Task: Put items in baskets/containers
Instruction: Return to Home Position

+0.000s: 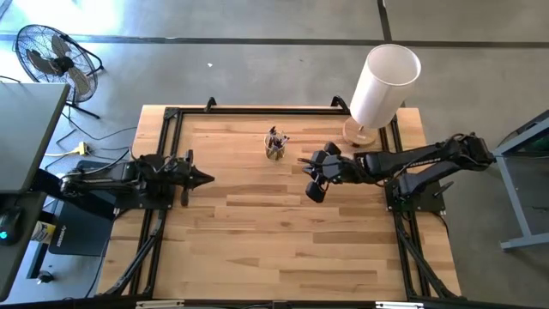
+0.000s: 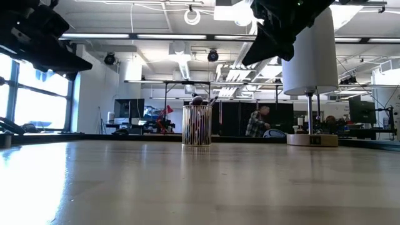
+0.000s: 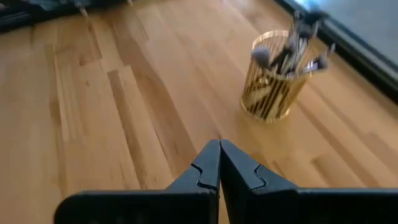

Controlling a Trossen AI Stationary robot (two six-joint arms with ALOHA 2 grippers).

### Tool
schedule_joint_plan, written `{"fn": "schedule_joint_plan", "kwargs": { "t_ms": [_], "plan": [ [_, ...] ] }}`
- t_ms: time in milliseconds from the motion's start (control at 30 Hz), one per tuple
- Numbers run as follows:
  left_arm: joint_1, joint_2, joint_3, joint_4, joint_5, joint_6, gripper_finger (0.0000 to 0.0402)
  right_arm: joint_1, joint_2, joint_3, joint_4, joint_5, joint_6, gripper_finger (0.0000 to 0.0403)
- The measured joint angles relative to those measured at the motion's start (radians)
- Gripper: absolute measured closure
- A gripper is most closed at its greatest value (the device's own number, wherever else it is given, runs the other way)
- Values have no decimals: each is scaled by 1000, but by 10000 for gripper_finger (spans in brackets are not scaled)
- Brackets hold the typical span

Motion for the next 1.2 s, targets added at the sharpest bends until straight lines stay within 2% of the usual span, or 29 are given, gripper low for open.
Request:
{"fn": "schedule_joint_plan", "kwargs": {
  "t_ms": [67, 333, 467, 600, 900, 1067, 1200],
  "plan": [
    [0, 0, -14, -4, 3, 0, 401, -1, 0, -3, -15, -21, 19, 401],
    [0, 20, -102, 236, 24, -26, 401, 0, 0, -3, -19, -113, -73, 402],
    [0, 21, -104, 243, 30, -25, 401, -2, 0, -3, -17, -146, -186, 402],
    [0, 20, -105, 244, 37, -26, 401, -16, 0, -15, 14, -231, -273, 402],
    [0, 22, -108, 263, 38, -26, 401, -59, -68, -343, 470, -395, -283, 403],
    [0, 22, -108, 266, 38, -26, 401, -85, -195, -541, 629, -429, -236, 403],
    [0, 22, -108, 267, 38, -26, 401, -109, -340, -676, 683, -442, -198, 403]
  ]
}}
